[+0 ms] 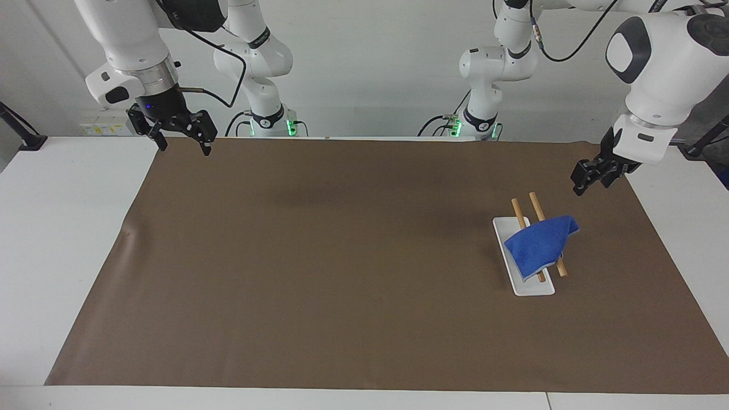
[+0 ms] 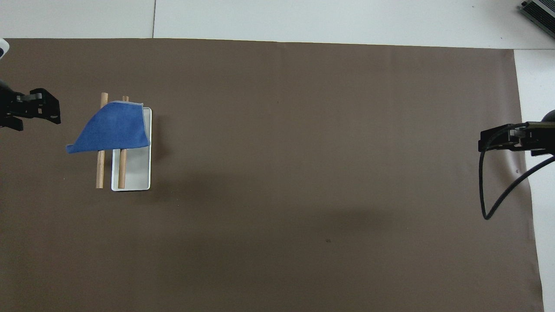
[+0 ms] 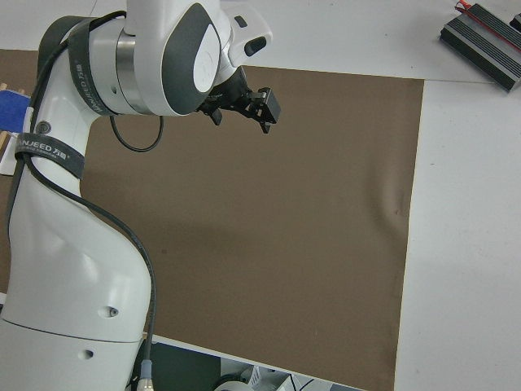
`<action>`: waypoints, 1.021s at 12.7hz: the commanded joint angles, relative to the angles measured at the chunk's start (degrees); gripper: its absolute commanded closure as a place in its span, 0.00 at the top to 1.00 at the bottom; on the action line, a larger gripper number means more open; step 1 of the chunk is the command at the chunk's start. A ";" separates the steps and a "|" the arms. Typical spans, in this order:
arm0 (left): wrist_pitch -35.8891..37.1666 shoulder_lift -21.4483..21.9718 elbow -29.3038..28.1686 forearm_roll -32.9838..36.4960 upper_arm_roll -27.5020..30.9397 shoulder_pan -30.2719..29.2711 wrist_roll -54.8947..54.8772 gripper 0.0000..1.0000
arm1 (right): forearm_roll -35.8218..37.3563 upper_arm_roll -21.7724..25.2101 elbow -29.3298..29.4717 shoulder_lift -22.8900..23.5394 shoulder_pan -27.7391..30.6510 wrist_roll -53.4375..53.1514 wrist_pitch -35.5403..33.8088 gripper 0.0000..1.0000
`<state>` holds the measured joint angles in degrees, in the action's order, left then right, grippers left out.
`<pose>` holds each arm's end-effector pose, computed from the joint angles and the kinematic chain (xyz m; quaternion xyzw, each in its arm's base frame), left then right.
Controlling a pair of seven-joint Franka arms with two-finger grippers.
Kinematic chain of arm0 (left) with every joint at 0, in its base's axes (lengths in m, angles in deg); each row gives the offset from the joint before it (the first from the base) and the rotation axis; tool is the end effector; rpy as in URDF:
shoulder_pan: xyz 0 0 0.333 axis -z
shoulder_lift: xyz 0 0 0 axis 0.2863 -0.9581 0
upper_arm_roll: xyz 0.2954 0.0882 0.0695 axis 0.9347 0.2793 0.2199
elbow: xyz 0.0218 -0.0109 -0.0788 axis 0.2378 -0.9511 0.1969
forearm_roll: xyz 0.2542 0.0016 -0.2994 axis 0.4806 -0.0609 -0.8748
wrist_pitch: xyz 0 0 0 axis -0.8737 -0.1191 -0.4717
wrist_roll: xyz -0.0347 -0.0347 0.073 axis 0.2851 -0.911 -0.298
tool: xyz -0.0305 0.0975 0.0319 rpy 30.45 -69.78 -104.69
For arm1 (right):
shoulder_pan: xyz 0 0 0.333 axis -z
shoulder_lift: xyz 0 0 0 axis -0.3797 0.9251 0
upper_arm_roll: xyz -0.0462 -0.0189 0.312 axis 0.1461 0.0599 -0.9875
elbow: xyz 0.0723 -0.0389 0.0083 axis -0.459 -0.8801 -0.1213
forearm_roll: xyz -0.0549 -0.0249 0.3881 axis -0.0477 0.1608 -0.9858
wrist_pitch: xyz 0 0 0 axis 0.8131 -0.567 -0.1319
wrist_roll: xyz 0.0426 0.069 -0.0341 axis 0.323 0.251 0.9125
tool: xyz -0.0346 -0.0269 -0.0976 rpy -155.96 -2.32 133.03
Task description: Right arm passes towel to left arm to hang
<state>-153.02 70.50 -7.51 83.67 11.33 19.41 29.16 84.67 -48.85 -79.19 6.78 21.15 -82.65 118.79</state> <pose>0.5906 -0.0234 0.6092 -0.9974 -0.0612 -0.0004 0.0389 0.5415 -0.0074 0.6320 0.9983 -0.0524 0.0043 0.0240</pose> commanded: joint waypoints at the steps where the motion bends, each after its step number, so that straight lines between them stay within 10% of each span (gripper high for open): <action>1: 0.77 2.23 -1.97 1.34 -0.03 0.39 -4.14 0.84 | -0.90 -0.30 0.94 0.37 0.63 1.13 -1.02 1.00; 3: 0.77 2.58 -2.93 0.90 -0.04 0.83 -3.62 1.00 | -0.90 -0.30 0.68 0.19 0.55 1.13 -0.84 1.00; 13: -1.35 3.98 -4.43 -3.32 -0.03 1.62 0.78 1.00 | -0.90 -0.30 0.68 0.19 0.63 1.13 -1.11 1.00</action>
<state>-153.59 72.59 -10.38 80.99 10.80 20.20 29.27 84.63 -48.85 -79.19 6.78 21.15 -82.65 118.77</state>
